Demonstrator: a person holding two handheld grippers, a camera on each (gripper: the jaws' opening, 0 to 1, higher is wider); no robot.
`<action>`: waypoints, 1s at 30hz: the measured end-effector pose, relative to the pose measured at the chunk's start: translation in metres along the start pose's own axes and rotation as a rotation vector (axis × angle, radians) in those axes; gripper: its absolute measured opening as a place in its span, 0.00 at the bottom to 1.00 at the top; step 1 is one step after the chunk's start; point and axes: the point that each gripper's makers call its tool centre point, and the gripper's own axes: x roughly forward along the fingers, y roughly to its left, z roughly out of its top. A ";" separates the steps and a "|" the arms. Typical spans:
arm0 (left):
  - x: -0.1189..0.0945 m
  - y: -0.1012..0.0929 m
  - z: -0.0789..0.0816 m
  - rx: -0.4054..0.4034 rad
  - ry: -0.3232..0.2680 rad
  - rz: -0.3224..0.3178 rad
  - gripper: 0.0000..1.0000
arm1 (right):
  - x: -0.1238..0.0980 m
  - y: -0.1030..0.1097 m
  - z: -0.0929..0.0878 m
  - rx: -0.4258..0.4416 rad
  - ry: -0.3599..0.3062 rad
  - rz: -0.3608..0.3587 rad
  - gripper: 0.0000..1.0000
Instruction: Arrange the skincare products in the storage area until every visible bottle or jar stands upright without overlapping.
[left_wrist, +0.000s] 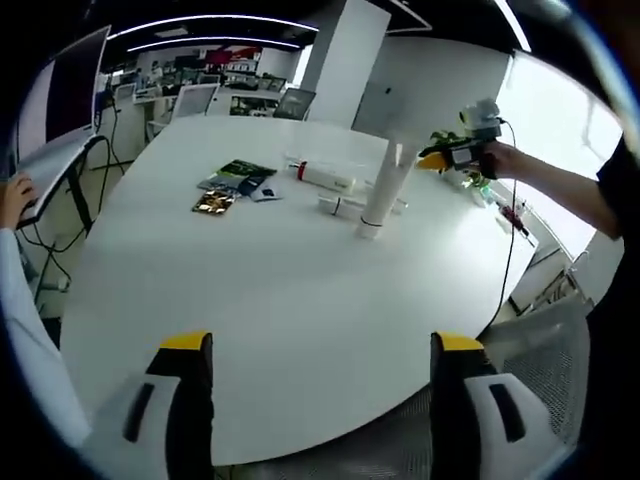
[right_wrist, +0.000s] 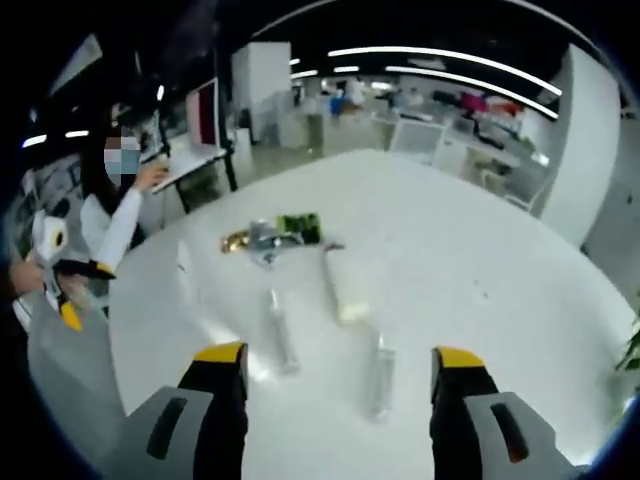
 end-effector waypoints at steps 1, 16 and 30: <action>0.000 0.001 -0.001 -0.001 0.003 0.002 0.84 | 0.003 -0.001 0.000 -0.003 0.006 0.002 0.75; 0.013 0.001 0.006 0.009 0.022 -0.012 0.84 | 0.054 -0.009 0.008 -0.036 0.070 0.060 0.70; 0.018 0.006 -0.001 -0.021 0.032 -0.009 0.84 | 0.089 -0.003 0.016 -0.097 0.181 0.121 0.68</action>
